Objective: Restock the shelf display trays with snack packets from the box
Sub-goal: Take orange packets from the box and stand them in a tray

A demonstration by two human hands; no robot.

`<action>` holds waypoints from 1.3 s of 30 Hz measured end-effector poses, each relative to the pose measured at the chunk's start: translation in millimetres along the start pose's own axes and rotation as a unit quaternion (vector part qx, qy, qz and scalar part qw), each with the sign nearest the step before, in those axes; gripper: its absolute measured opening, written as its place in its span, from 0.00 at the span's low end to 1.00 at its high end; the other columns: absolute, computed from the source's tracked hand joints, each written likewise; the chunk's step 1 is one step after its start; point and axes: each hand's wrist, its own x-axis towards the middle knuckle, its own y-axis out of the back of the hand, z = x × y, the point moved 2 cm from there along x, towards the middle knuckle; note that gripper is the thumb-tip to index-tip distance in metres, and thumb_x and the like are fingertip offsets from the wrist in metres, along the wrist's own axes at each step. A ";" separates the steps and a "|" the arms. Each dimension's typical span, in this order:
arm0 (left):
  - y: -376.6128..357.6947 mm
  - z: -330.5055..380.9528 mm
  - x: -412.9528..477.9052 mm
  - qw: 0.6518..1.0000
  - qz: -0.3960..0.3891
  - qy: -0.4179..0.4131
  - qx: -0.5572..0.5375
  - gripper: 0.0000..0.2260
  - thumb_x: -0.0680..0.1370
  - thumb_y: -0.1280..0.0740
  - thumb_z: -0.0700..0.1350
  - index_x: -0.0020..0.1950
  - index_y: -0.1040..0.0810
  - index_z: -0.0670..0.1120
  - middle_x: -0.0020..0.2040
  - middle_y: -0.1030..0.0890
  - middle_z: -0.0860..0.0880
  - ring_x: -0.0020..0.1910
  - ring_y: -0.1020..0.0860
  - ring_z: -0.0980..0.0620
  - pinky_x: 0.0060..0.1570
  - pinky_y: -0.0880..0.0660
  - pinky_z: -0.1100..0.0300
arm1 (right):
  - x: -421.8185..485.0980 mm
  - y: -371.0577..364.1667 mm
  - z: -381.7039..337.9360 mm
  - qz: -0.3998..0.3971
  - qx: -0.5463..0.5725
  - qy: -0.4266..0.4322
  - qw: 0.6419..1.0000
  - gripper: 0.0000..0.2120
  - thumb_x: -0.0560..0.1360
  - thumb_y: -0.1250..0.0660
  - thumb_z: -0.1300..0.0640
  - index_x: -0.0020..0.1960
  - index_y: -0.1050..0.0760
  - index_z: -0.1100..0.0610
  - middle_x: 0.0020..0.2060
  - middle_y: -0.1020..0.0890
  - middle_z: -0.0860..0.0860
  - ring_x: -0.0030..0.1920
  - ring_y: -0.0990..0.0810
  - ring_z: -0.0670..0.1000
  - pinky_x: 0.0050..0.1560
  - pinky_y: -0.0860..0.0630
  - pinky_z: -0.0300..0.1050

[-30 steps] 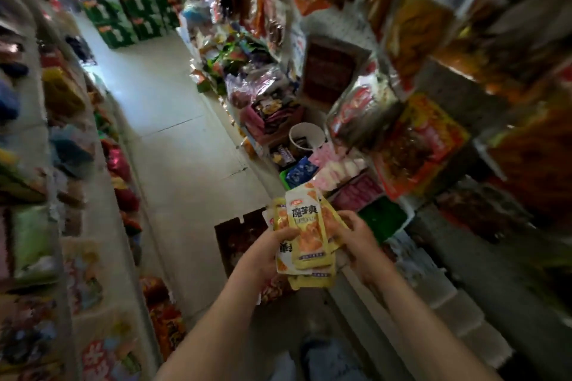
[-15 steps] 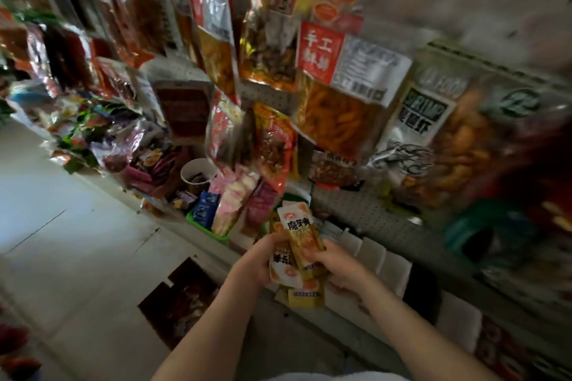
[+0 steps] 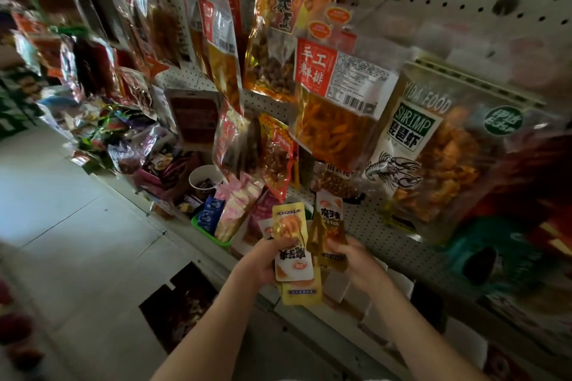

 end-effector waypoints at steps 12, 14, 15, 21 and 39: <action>1.1 6.6 -21.2 1.000 0.018 -0.016 0.008 0.12 0.80 0.35 0.40 0.62 0.25 0.41 0.49 0.15 0.41 0.46 0.17 0.42 0.41 0.20 0.49 | -13.1 -22.9 0.3 -0.054 0.010 0.016 0.998 0.08 0.76 0.34 0.62 0.55 0.22 0.61 0.40 0.14 0.53 0.38 0.15 0.50 0.34 0.22 0.39; -1.4 8.5 -26.9 0.999 -0.015 -0.032 0.022 0.10 0.80 0.35 0.42 0.60 0.23 0.41 0.49 0.15 0.42 0.46 0.16 0.44 0.42 0.20 0.50 | -14.7 -32.2 -1.9 -0.047 0.008 0.026 0.999 0.06 0.78 0.35 0.62 0.53 0.22 0.59 0.38 0.15 0.51 0.35 0.16 0.48 0.29 0.23 0.37; -3.2 9.5 -28.9 0.998 -0.023 -0.043 0.029 0.09 0.80 0.35 0.41 0.58 0.22 0.42 0.48 0.15 0.43 0.45 0.16 0.45 0.41 0.20 0.51 | -14.7 -35.6 -2.6 -0.044 0.003 0.029 0.999 0.06 0.78 0.36 0.62 0.54 0.23 0.59 0.39 0.15 0.51 0.36 0.16 0.48 0.30 0.23 0.37; 11.7 21.9 -26.4 0.993 -0.015 -0.073 0.093 0.08 0.77 0.33 0.36 0.55 0.20 0.43 0.46 0.14 0.43 0.42 0.16 0.45 0.41 0.21 0.51 | -3.9 -50.7 0.4 -0.034 -0.028 0.023 0.999 0.22 0.72 0.28 0.60 0.63 0.32 0.56 0.54 0.20 0.56 0.52 0.19 0.55 0.45 0.22 0.47; 78.3 -8.5 73.6 0.990 -0.065 0.020 0.119 0.10 0.76 0.30 0.38 0.56 0.23 0.46 0.45 0.14 0.45 0.44 0.16 0.46 0.42 0.19 0.52 | 78.0 -15.9 21.0 -0.049 0.103 -0.027 0.993 0.27 0.61 0.29 0.71 0.60 0.26 0.63 0.47 0.16 0.58 0.46 0.16 0.55 0.41 0.19 0.48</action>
